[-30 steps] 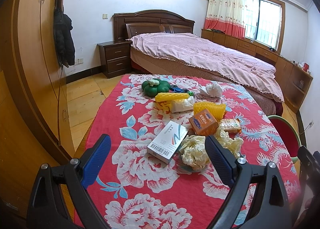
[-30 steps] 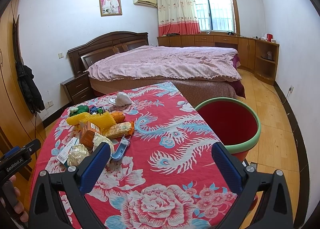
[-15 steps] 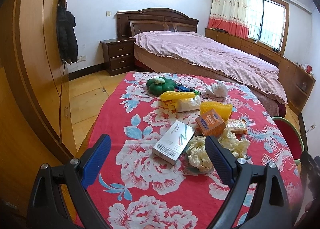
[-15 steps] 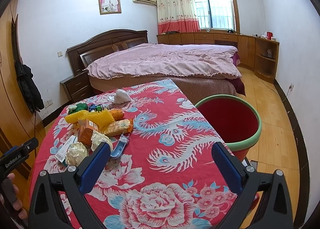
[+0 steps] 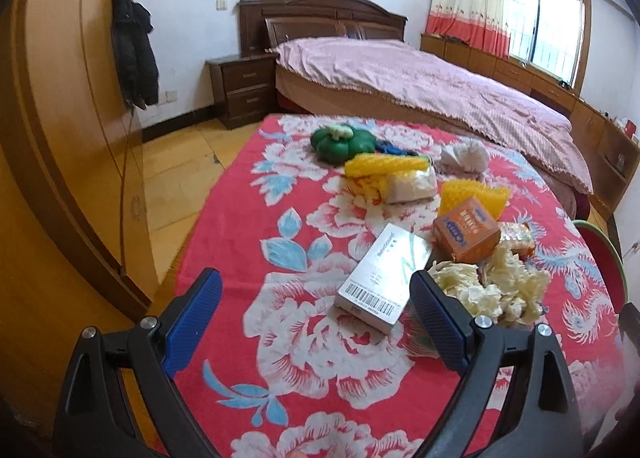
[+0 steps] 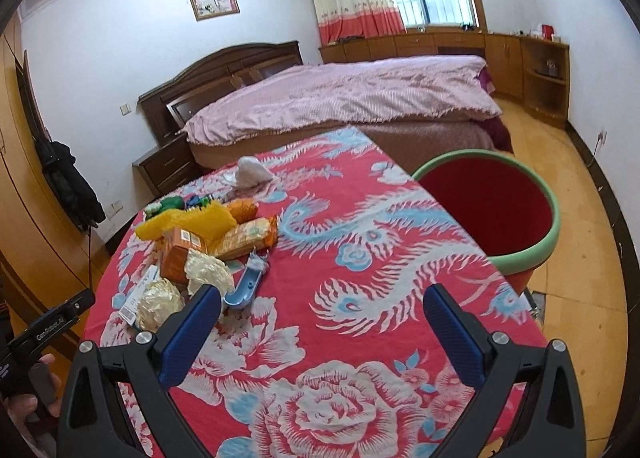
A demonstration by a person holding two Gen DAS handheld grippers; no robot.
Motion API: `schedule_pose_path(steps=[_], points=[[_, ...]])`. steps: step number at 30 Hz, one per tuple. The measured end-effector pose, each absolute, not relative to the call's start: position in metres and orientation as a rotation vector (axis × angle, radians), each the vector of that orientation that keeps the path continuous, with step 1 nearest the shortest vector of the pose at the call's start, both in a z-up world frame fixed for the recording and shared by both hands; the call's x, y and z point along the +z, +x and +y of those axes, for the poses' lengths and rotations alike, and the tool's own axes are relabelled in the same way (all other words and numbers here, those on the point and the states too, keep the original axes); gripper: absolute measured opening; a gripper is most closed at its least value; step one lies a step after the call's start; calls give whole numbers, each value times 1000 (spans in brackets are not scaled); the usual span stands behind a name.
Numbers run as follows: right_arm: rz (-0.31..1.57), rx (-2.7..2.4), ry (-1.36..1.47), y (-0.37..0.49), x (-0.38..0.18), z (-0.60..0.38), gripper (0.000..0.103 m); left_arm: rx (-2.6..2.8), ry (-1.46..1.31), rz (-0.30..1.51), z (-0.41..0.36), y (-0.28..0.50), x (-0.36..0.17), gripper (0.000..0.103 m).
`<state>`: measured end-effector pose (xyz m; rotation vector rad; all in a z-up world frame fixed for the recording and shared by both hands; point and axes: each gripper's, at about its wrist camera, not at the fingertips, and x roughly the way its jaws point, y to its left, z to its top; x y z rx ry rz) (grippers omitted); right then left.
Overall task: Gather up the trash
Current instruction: 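Grasp the white medicine box with the left tool while the right tool grasps crumpled clear plastic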
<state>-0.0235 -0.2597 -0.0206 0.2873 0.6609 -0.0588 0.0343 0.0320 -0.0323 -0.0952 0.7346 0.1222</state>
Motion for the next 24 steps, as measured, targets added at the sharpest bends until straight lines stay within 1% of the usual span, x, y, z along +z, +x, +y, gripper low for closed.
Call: schedule_pose_path(steps=[8,15,20,21,23,24], points=[[685,-115,269,-13,-34,-266,103,48,-59,827,26,65,-59,94],[790,-90,264,5,-48,-264,103,-14,-4,880,12,86,-72,94],[814,-79,241,9,-51,-259,103,-9,7,902,7,98,-78,94],[814,-76,237,9,-51,-258,103,-9,2,904,8,100,-78,93],[815,-74,228,10,-51,-257,103,-24,-22,904,10,103,-80,84],[818,-72,221,10,-51,-255,103,-34,-32,907,10,105,-81,77]])
